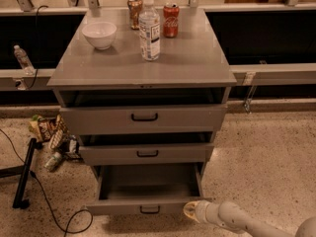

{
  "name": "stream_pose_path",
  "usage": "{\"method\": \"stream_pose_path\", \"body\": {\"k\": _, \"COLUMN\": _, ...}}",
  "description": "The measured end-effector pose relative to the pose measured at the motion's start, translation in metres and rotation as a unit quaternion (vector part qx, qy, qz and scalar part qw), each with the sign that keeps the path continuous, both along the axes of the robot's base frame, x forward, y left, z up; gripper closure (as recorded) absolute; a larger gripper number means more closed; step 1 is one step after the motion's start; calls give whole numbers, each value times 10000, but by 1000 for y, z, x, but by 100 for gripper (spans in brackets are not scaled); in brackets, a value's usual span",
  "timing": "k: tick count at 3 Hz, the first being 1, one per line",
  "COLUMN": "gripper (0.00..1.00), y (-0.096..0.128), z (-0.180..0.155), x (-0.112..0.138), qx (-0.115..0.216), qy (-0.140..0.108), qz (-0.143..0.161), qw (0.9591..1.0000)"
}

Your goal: Close bottom drawer

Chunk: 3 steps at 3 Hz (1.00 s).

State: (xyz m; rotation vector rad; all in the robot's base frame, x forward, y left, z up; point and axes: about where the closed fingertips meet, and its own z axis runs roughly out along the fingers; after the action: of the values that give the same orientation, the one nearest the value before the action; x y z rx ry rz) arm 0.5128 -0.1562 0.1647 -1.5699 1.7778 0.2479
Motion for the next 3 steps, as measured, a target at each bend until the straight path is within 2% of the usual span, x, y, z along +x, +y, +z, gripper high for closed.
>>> {"method": "stream_pose_path", "body": {"k": 1, "gripper": 100, "y": 1, "z": -3, "x": 21, "qx": -56, "qy": -361, "qz": -270, "qw": 9990}}
{"method": "stream_pose_path", "body": {"k": 2, "gripper": 100, "y": 5, "z": -11, "x": 43, "qx": -82, "qy": -556, "qz": -373, "qw": 9977}}
{"method": "stream_pose_path", "body": {"k": 3, "gripper": 100, "y": 11, "z": -26, "x": 77, "qx": -51, "qy": -645, "qz": -334, "qw": 9973}}
